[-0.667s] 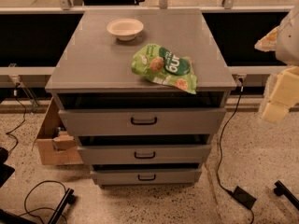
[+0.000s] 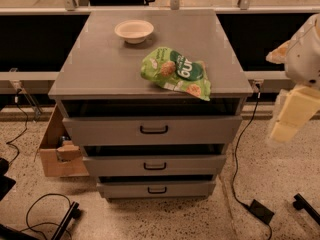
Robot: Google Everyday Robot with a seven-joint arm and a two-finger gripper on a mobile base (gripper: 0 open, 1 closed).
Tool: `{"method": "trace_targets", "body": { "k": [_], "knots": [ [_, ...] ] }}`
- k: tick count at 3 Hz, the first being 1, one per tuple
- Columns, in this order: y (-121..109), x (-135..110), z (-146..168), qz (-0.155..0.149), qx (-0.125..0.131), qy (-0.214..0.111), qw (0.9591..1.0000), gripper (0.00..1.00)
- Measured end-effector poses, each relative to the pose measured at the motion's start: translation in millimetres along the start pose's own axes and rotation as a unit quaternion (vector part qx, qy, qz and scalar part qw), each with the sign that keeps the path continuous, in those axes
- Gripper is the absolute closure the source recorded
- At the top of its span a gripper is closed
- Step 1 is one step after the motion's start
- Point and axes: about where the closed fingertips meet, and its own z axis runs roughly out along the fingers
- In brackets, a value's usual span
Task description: Open bottom drawer
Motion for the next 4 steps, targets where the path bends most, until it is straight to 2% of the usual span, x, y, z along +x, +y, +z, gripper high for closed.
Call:
{"method": "trace_targets", "body": {
  "k": [1,2,3,4],
  "knots": [
    [25.8,-10.7,36.8,-0.004,0.013,-0.014,0.9998,0.0],
    [60.4,-13.5,101.9,0.003,-0.007,-0.044,0.999,0.0],
    [87.4,-16.1,178.1,0.006,-0.029,-0.052,0.9982,0.0],
    [94.6,-16.0,239.8,0.02,-0.039,-0.041,0.9982,0.0]
  ]
}}
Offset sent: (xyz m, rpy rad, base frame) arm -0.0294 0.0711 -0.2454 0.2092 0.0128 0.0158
